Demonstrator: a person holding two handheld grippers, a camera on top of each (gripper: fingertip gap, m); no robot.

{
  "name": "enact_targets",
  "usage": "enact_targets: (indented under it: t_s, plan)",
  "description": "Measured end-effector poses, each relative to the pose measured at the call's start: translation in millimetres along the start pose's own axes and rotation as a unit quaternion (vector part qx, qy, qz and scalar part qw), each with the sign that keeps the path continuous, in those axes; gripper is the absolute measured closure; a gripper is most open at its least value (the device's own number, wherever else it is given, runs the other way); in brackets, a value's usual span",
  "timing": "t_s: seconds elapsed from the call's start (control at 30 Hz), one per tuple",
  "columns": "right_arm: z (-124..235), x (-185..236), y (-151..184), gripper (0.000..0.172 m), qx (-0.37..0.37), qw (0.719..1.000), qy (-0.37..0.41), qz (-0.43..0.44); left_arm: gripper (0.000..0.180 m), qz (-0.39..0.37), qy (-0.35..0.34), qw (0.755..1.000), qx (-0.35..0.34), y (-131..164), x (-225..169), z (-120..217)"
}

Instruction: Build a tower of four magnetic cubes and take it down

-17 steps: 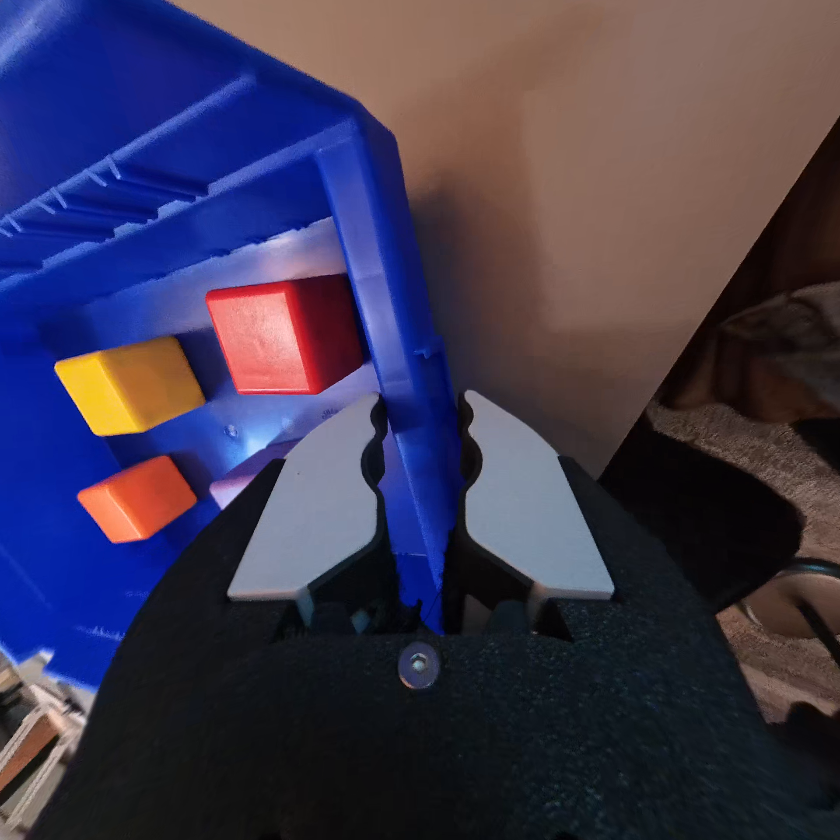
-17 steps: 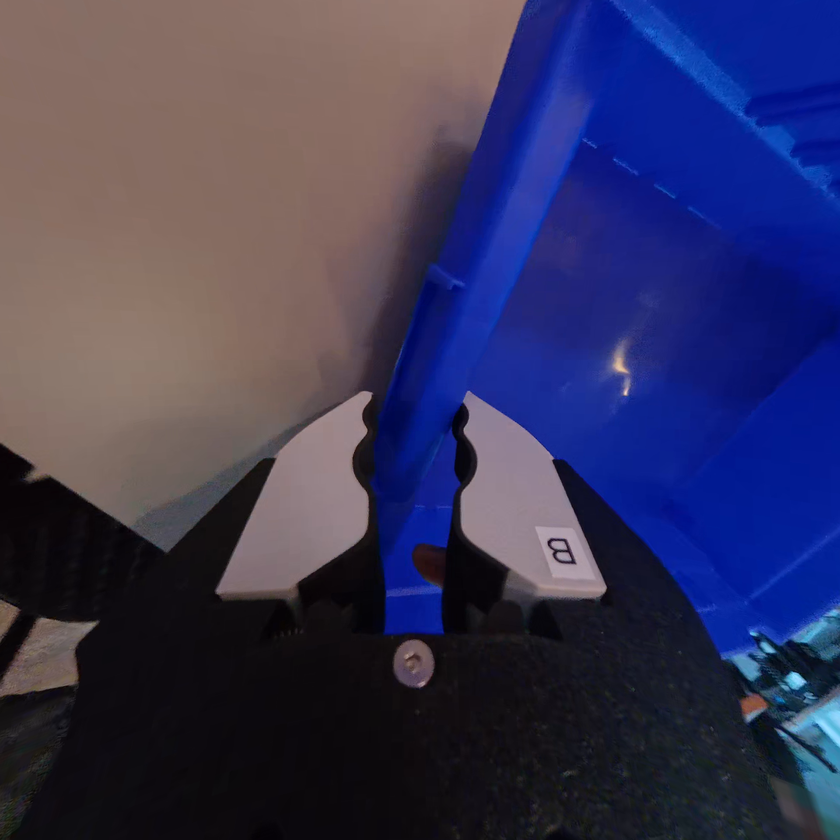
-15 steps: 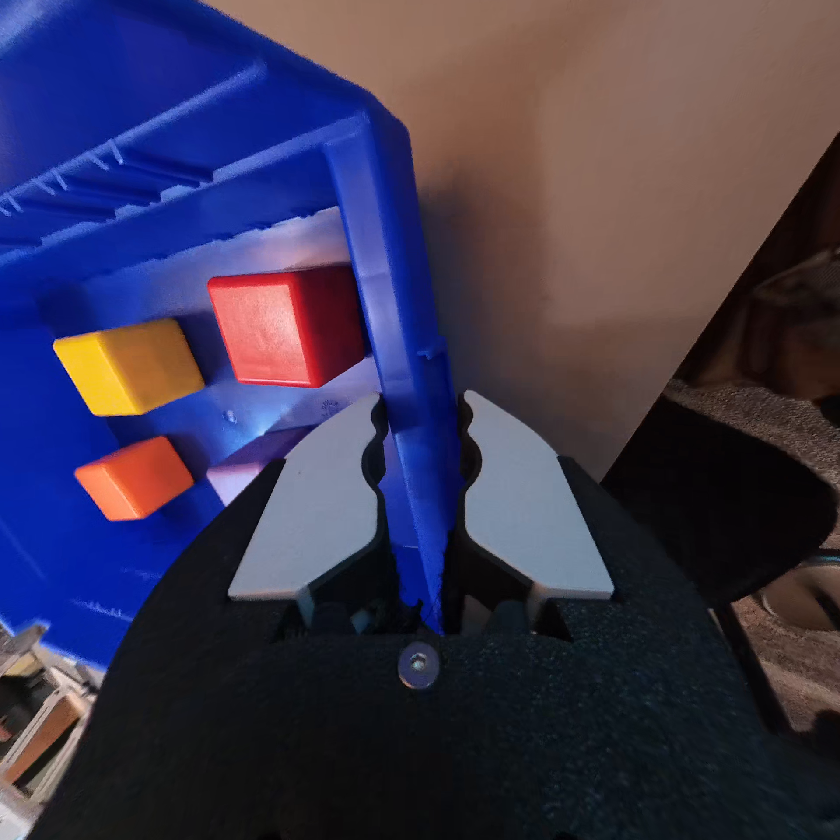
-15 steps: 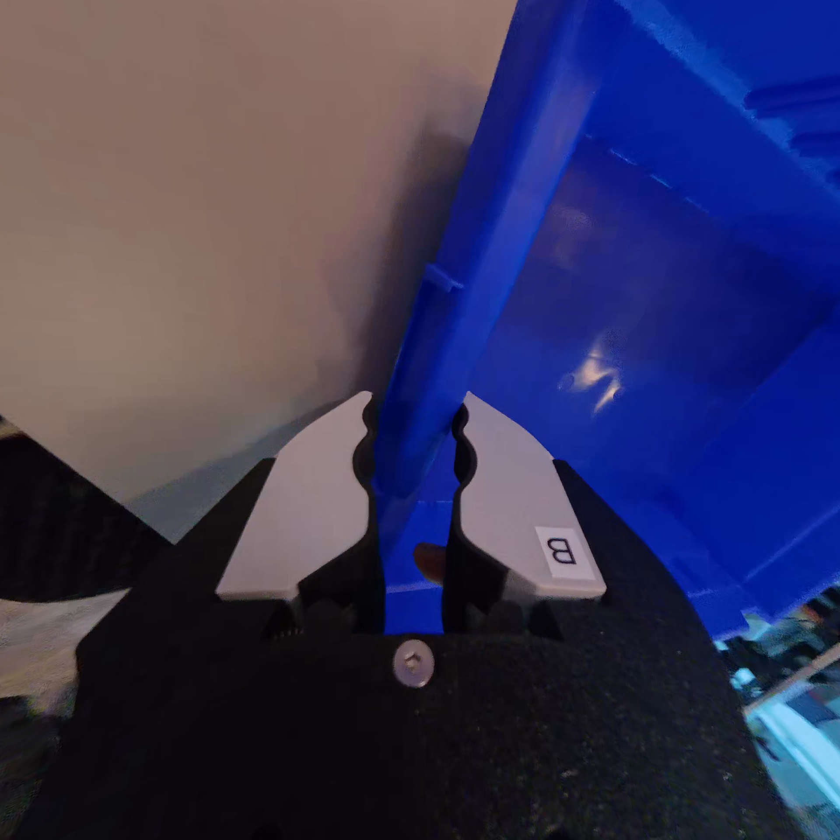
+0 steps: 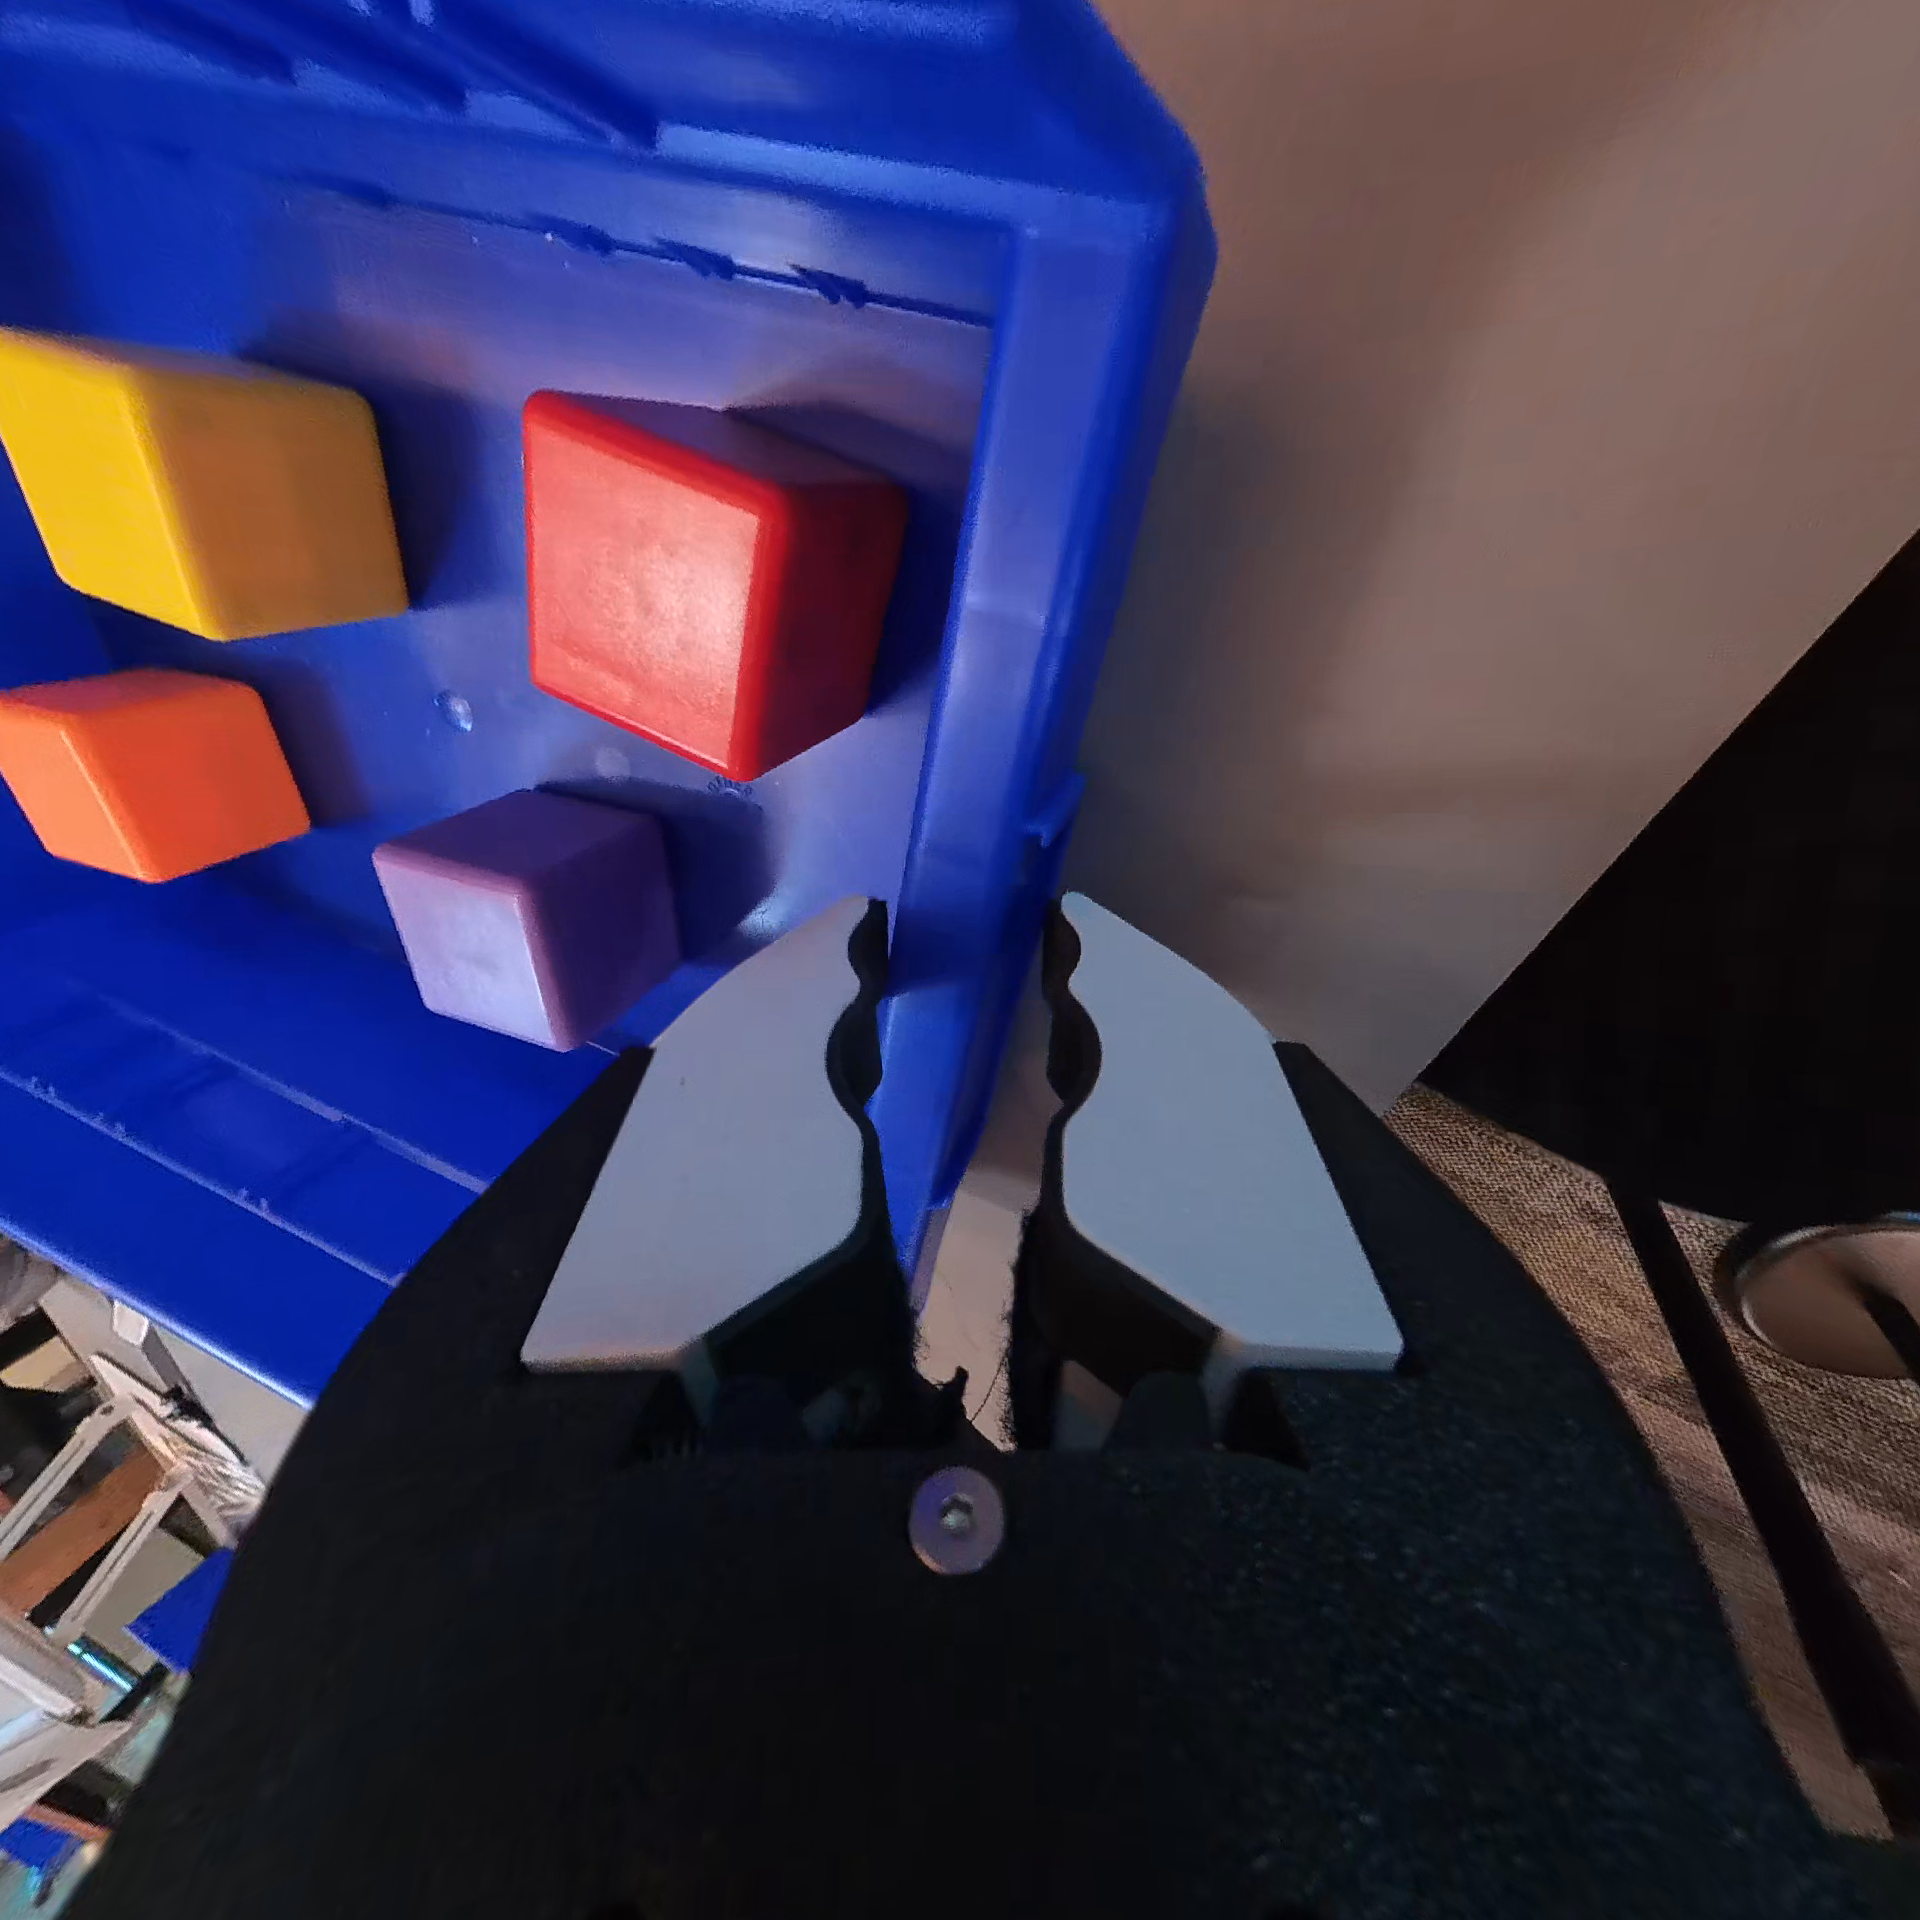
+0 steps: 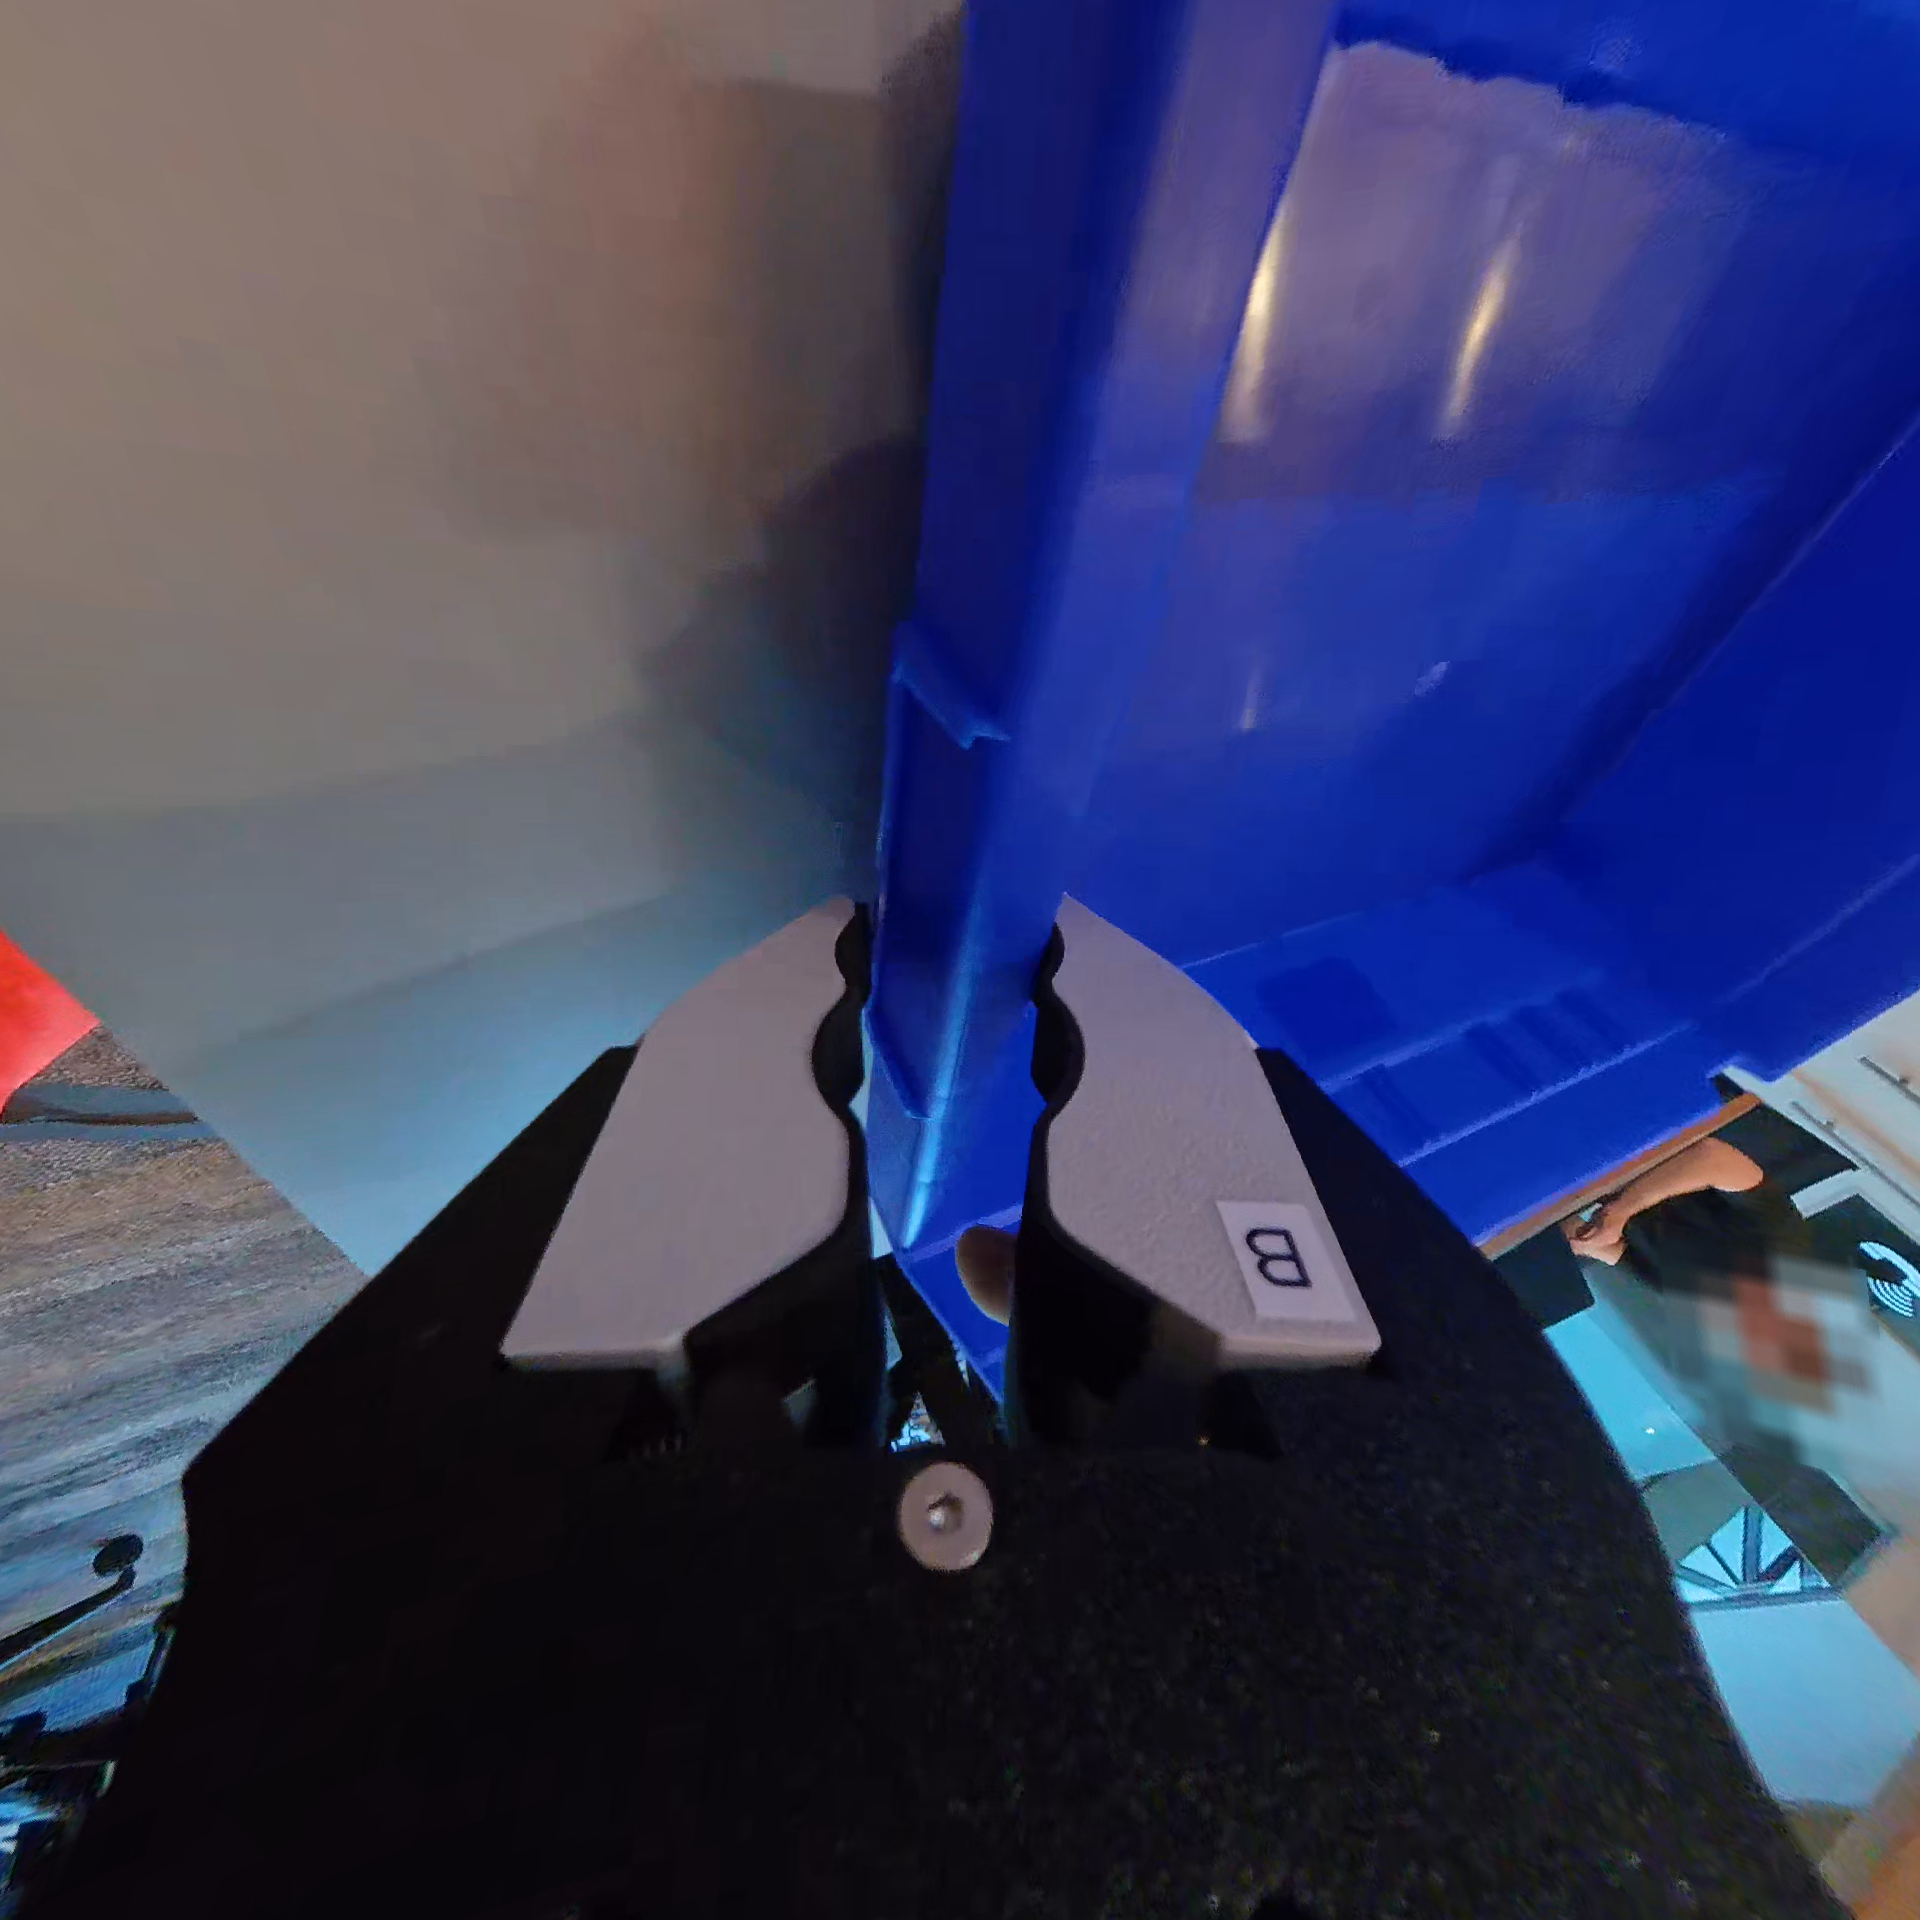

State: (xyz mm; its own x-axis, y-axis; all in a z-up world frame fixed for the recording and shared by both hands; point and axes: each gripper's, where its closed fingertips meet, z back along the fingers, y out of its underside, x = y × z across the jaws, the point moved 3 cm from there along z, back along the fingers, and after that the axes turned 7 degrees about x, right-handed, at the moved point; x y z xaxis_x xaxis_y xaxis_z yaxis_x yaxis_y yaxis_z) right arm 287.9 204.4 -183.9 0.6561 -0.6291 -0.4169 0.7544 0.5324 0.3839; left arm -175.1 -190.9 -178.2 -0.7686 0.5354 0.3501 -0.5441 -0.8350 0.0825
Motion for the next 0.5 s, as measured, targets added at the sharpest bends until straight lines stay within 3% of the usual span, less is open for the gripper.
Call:
enact_targets:
  t_s: [0.03, 0.5]
  plan:
    - [-2, 0, 3, 0.143, 0.004, 1.000, 0.002, 0.000, 0.152, 0.004, 0.000, 1.000, 0.000, 2, 0, 0]
    - [-4, 0, 5, 0.143, 0.005, 0.999, 0.034, -0.036, 0.151, 0.031, 0.011, 0.999, -0.002, 18, -1, -1]
